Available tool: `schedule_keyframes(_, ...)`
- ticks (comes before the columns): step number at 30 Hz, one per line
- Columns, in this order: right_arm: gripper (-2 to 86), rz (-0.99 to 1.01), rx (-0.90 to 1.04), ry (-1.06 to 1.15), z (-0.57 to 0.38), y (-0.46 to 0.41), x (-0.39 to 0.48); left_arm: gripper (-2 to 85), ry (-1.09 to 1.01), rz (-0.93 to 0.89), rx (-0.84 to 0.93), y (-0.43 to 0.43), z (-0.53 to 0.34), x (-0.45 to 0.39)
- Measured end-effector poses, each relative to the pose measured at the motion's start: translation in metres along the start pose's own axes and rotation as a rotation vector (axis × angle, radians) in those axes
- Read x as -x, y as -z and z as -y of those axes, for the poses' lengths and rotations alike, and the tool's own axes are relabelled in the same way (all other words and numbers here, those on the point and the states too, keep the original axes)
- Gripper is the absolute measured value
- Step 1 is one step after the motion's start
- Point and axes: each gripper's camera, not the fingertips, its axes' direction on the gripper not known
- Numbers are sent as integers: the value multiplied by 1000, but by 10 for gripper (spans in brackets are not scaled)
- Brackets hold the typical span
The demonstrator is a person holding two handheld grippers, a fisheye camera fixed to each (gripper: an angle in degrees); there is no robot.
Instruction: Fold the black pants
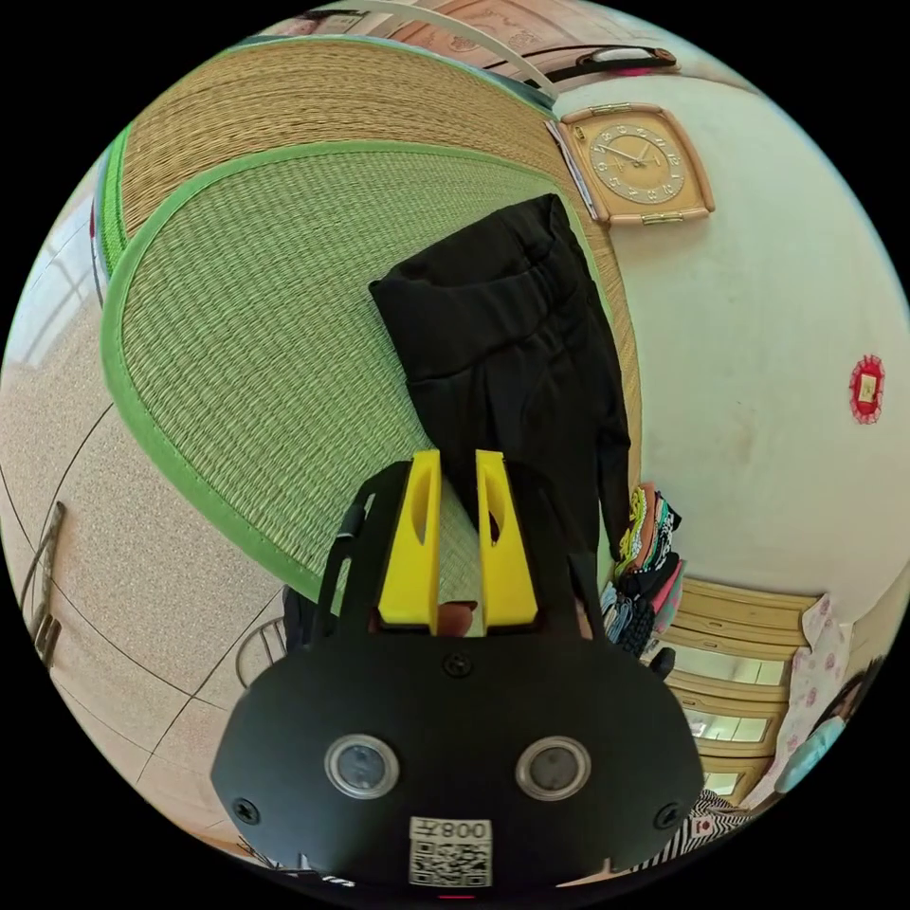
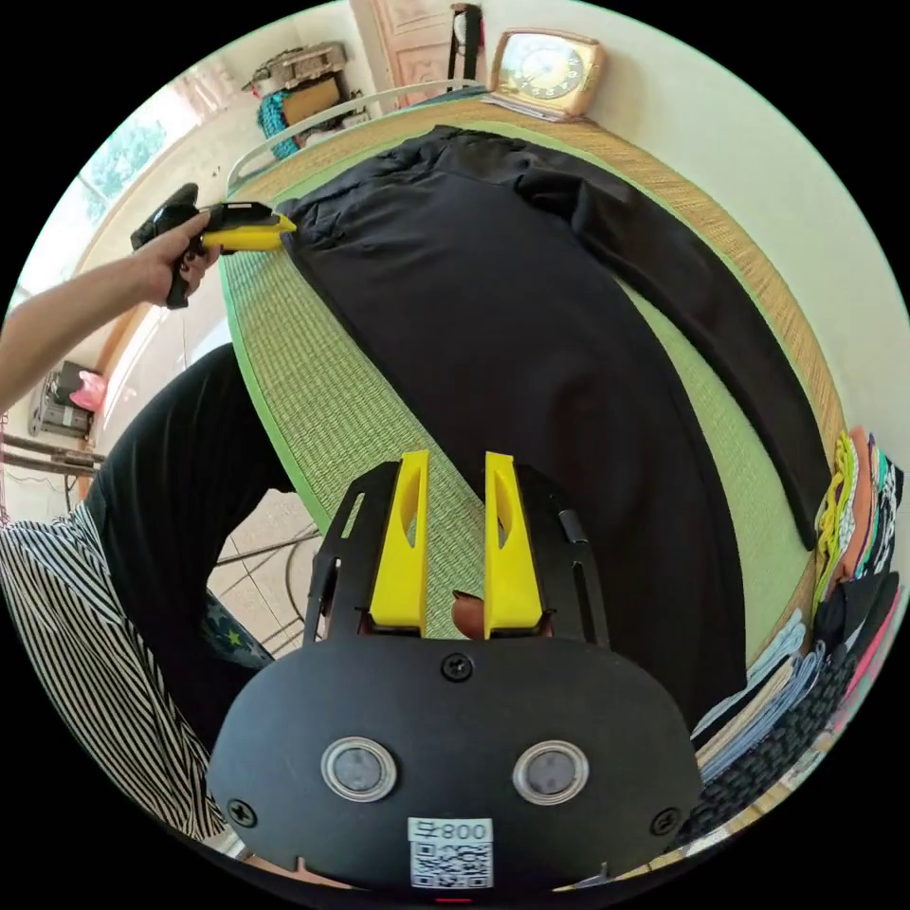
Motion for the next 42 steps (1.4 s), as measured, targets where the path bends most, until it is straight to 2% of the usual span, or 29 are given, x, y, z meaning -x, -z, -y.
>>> schedule_keyframes(4,66,-76,16,60,1,8,14,41,-1,-24,13,42,5,-5)
schedule_keyframes(7,36,-75,20,45,-2,18,11,32,-12,-125,-3,81,4,-9)
schedule_keyframes(15,6,40,-66,-11,-26,75,-7,24,-132,-327,-59,195,-4,-45)
schedule_keyframes(20,5,121,-79,-53,-44,93,-26,24,-193,-350,-45,241,-8,-64)
schedule_keyframes(30,5,189,21,-32,-63,98,-36,24,-187,-344,-36,293,-21,-78)
schedule_keyframes(42,7,249,12,-61,-103,120,-39,23,-157,-322,-37,323,-42,-85)
